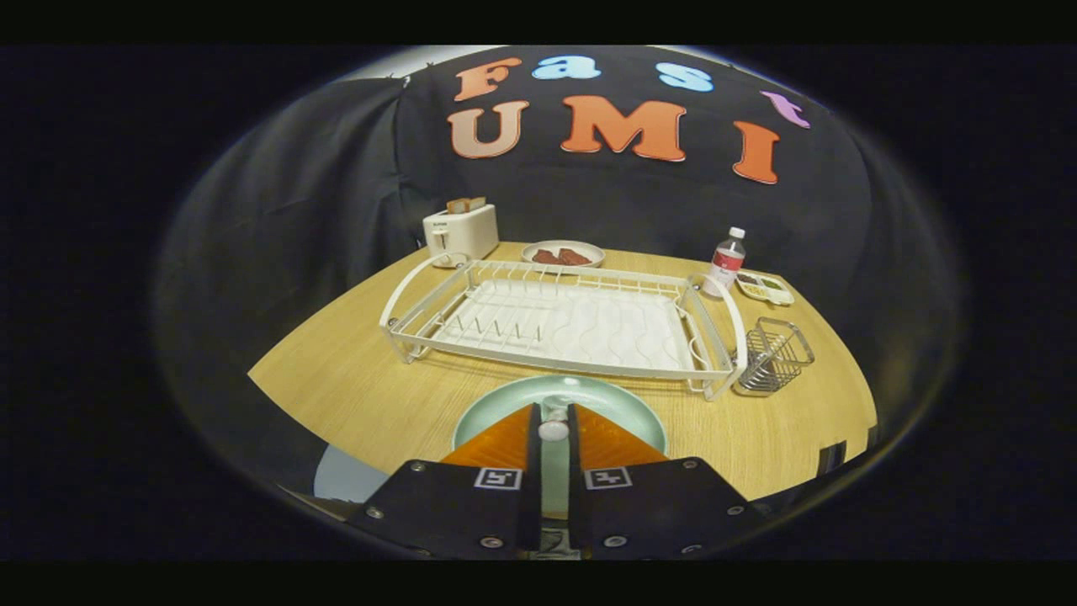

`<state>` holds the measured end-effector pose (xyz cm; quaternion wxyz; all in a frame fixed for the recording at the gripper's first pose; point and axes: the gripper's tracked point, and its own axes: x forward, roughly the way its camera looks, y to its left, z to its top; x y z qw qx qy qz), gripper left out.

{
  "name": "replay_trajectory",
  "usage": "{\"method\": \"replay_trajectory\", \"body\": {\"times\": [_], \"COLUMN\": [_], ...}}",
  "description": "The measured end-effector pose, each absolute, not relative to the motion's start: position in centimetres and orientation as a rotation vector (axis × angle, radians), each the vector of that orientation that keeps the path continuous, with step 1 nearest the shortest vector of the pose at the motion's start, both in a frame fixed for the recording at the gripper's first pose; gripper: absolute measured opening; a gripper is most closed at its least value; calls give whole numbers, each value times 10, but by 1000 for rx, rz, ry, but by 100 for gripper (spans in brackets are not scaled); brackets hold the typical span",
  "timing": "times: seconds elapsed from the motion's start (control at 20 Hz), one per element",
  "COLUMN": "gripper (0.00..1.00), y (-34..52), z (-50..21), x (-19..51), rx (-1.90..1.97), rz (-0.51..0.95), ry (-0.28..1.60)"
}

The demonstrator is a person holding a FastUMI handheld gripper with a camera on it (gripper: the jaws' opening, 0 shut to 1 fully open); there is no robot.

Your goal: Take the plate from the dish rack, then take the spoon from the basket and place it into the plate.

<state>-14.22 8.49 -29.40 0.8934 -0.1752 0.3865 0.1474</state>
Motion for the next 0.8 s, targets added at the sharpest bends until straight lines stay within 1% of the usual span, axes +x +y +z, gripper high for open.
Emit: {"method": "replay_trajectory", "body": {"times": [0.1, 0.3, 0.4, 0.55, 0.6, 0.65, 0.8], "gripper": [16, 23, 38, 67, 70, 76, 89], "y": [83, 80, 76, 68, 65, 63, 49], "z": [-298, -290, -280, -263, -256, -249, -227], "x": [-143, -133, -122, -106, -99, -92, -73], "rx": [-354, -348, -355, -345, -340, -335, -324], "rz": [290, 278, 266, 242, 231, 222, 177], "ry": [823, 809, 785, 755, 743, 727, 684]}}
